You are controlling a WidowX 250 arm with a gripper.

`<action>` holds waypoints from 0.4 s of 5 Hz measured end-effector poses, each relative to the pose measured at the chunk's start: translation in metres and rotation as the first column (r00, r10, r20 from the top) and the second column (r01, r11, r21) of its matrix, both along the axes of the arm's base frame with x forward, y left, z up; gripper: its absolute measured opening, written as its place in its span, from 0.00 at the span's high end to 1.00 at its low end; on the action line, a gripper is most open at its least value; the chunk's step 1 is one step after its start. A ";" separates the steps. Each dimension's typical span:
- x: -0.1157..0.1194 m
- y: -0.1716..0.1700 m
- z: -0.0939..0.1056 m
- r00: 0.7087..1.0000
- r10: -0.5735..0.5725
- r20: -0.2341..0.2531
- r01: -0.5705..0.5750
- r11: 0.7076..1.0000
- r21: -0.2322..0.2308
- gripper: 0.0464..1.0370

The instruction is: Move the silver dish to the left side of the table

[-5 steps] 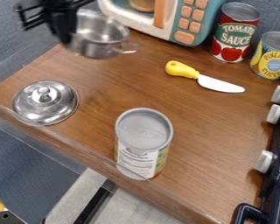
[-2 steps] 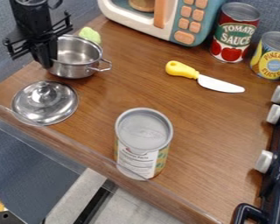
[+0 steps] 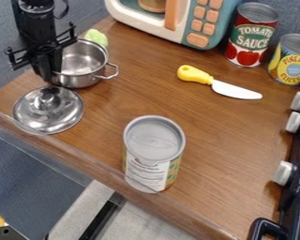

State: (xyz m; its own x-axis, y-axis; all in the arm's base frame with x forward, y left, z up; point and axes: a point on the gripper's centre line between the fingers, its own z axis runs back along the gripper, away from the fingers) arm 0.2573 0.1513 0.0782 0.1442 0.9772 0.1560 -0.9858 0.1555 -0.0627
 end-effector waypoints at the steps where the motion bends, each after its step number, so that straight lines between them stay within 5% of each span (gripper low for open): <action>1: 0.001 -0.004 0.000 1.000 -0.001 -0.012 0.001 1.000 0.000 0.53; 2: 0.000 -0.009 0.007 1.000 0.007 -0.017 -0.007 1.000 0.004 0.22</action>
